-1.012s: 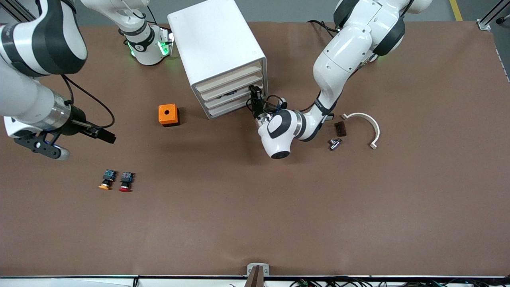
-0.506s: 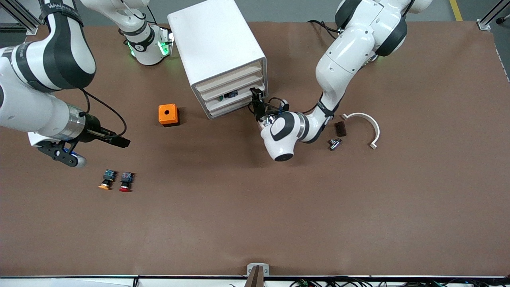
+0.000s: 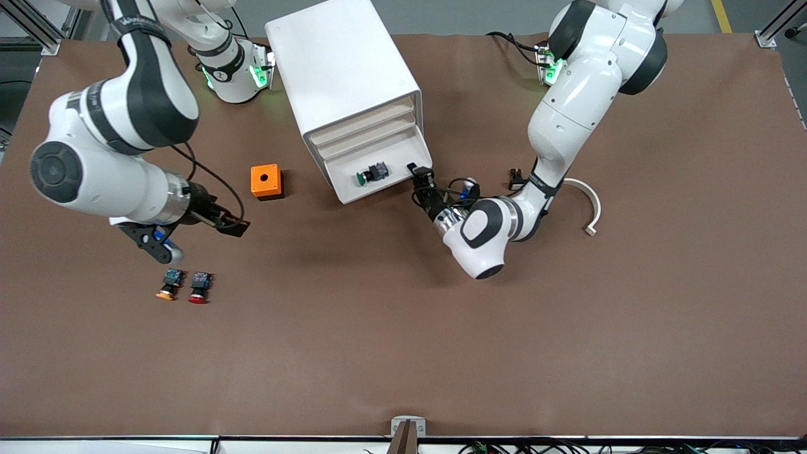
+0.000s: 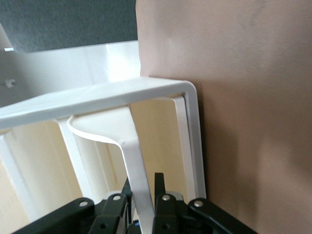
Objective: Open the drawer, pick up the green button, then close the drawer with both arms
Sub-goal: 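Pull the drawer open with the left gripper while the right gripper approaches, then grasp the green button in the drawer with the right gripper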
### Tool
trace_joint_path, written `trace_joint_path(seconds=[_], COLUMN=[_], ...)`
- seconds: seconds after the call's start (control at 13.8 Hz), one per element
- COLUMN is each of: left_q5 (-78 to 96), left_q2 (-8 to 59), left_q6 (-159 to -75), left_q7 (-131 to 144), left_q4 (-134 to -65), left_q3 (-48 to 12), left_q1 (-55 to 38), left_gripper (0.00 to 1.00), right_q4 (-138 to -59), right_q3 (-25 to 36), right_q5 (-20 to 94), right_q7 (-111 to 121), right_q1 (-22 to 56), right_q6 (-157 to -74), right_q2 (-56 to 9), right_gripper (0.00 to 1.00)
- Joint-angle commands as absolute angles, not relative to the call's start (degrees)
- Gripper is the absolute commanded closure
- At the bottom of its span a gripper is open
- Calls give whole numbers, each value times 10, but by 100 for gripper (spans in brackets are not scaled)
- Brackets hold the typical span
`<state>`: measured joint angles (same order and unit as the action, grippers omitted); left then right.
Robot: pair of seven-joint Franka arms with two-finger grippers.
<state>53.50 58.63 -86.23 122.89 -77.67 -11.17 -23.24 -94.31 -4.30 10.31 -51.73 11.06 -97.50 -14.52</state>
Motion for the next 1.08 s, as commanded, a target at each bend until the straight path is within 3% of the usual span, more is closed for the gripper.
trace_joint_path(seconds=[0.0, 0.29, 0.43, 0.58, 1.01], left_q5=[551, 554, 554, 553, 547], left_q2=[589, 588, 586, 585, 581], left_q6=[-867, -867, -868, -873, -867], left_q7=[1228, 1225, 1223, 1215, 1055], left_q4=[-763, -763, -763, -763, -754], left_q3=[-113, -113, -113, -113, -114], left_q1=[-219, -206, -205, -205, -185], left_gripper=[80, 74, 45, 1, 0], right_q4=[-942, -973, -988, -1003, -1057], right_q3=[-40, -40, -40, -39, -39], right_q5=[114, 146, 146, 146, 144], right_q7=[-598, -697, -746, -786, -873], right_q1=[154, 219, 253, 279, 358], right_q6=[-977, -1026, -1061, -1097, -1224], right_q2=[-159, -159, -161, -170, -197], right_gripper=[0, 0, 0, 0, 0])
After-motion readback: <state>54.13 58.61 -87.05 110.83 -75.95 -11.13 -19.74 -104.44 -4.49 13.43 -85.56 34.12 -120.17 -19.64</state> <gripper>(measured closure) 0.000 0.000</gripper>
